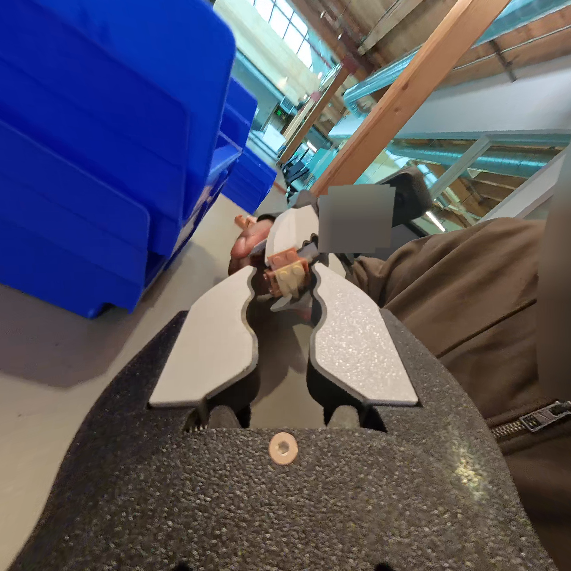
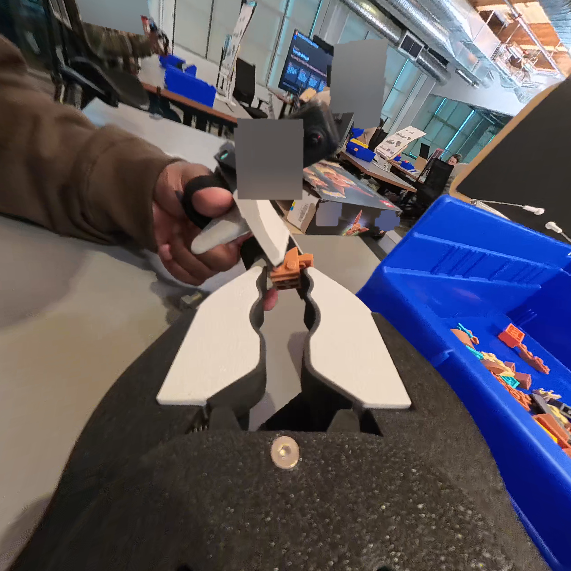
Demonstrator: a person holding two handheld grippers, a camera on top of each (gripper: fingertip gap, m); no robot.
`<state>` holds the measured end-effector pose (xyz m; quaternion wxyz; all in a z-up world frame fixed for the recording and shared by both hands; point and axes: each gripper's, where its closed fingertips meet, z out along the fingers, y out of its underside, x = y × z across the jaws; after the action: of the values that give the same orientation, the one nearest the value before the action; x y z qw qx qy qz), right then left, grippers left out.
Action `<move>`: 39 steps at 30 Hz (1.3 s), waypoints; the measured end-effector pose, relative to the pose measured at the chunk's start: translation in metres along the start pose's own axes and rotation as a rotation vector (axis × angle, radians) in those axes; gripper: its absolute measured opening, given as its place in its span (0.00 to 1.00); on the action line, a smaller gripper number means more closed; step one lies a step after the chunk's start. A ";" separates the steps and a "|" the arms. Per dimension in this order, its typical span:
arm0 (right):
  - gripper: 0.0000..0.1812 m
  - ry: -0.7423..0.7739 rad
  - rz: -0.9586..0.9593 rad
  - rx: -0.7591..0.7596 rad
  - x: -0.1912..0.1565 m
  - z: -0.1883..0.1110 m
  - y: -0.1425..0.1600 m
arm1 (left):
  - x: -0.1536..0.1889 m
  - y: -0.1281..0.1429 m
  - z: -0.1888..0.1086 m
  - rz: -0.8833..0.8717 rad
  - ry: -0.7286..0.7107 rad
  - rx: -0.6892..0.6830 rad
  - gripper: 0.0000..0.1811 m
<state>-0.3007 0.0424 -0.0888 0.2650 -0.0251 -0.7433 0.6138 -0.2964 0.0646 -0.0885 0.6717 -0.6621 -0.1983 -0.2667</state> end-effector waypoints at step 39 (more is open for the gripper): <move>0.03 -0.383 0.187 -0.446 -0.040 -0.028 0.055 | -0.010 0.061 0.002 0.723 -0.174 -0.484 0.10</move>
<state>-0.2699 0.0668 -0.1515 0.0504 -0.0350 -0.8906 0.4507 -0.2659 0.0668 -0.1419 0.5282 -0.8471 0.0582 0.0032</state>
